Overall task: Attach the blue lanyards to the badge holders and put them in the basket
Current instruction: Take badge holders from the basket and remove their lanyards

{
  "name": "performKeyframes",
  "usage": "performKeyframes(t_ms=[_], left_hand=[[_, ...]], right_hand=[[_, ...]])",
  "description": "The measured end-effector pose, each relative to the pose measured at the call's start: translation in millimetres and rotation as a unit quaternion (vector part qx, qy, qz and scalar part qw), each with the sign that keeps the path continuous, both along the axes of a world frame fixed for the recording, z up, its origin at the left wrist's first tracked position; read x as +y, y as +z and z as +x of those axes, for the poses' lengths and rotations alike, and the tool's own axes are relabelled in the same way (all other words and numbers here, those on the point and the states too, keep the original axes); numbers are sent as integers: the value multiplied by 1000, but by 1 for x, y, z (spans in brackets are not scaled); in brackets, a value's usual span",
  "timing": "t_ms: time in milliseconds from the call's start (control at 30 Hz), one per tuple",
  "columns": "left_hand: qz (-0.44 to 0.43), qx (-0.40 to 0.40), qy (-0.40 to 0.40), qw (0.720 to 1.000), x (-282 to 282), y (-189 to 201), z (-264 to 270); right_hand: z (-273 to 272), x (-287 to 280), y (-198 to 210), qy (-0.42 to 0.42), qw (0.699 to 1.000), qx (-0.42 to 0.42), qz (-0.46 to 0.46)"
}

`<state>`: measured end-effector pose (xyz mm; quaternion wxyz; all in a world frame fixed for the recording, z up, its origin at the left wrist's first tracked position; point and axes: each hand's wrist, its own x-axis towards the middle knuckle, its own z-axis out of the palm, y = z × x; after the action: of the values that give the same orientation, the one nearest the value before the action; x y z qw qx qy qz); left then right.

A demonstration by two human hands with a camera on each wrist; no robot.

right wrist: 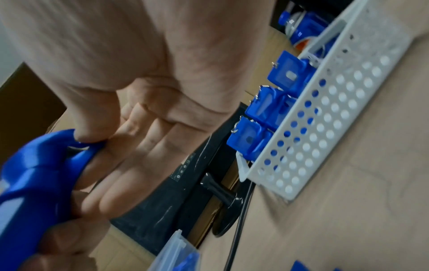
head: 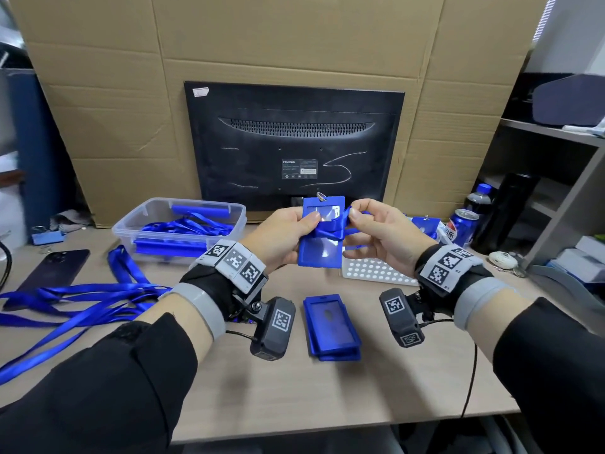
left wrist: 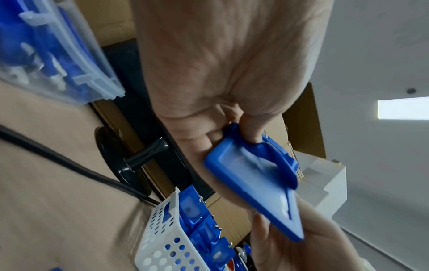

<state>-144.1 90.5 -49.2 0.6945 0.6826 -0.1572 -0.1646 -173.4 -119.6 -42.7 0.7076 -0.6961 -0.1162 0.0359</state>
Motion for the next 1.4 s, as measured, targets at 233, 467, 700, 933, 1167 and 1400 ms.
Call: performKeyframes(t_ms=[233,467,700,933,1167,1400], left_hand=[[57,-41,1,998,0,-10,3],[55,-86,-19,995,5,-14,2],[159,-196,170,953,27,-18,23],[108,-176,232,951,50,-18,38],[127,-202,159,958,37,-10,29],[101,-222,146,959,27,-4,18]], right_hand=[[7,5,-2,-68,997,0,-40],[9,-8,2,-118,989,-9,90],[20,-33,3,-426,904,-2,-21],[8,-46,-3,-531,782,-9,-326],[7,-19,-8,-289,919,-124,-238],[5,5,-12,19,952,-71,-298]])
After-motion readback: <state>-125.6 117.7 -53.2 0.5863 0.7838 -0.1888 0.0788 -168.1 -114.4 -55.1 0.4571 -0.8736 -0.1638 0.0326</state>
